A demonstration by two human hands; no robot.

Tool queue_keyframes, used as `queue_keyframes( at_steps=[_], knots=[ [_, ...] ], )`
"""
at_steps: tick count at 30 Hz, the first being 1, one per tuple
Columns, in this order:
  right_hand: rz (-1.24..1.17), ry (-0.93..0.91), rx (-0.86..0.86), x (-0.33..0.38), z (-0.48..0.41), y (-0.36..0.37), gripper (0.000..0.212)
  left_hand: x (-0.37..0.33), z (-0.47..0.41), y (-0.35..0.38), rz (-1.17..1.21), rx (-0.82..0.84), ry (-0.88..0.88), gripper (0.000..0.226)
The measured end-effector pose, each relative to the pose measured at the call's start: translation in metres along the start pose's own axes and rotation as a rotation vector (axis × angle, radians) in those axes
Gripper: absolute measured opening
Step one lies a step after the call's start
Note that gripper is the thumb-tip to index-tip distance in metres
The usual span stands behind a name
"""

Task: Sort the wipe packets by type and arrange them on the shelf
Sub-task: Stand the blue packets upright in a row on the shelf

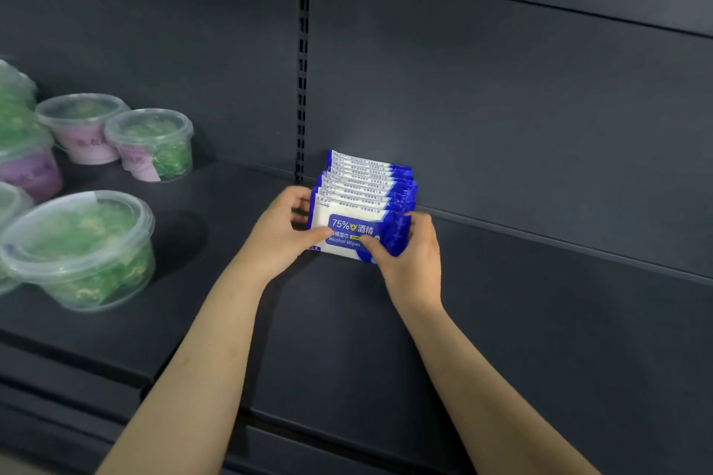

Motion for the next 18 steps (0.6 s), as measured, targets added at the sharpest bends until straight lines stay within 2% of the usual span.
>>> queue_keyframes(
  at_steps=[3, 6, 10, 15, 18],
  knots=[
    [-0.001, 0.024, 0.054, -0.009, 0.002, -0.006, 0.044, -0.001, 0.0, 0.0, -0.059, -0.008, 0.037, 0.044],
    [0.069, -0.011, 0.04, -0.008, 0.002, -0.009, 0.035, -0.003, 0.0, 0.001, -0.115, -0.034, 0.081, 0.043],
    [0.13, -0.026, 0.034, -0.006, 0.0, -0.006, 0.033, -0.001, 0.0, 0.003, -0.106, -0.059, 0.076, 0.044],
    [0.0, 0.109, 0.081, -0.012, -0.002, -0.012, 0.042, 0.001, -0.001, 0.005, -0.054, -0.078, 0.03, 0.05],
    [-0.171, 0.175, 0.13, -0.011, 0.0, -0.028, 0.048, 0.001, 0.004, 0.002, 0.036, -0.094, -0.014, 0.054]
  ],
)
Point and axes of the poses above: each hand's wrist, its own z-axis away from the middle knuckle, its own y-axis out of the palm, x = y × z, the point moved 2 cm from there along -z, towards the middle knuckle, and after that the axes turned 5 degrees about z, right-handed, at the moved point
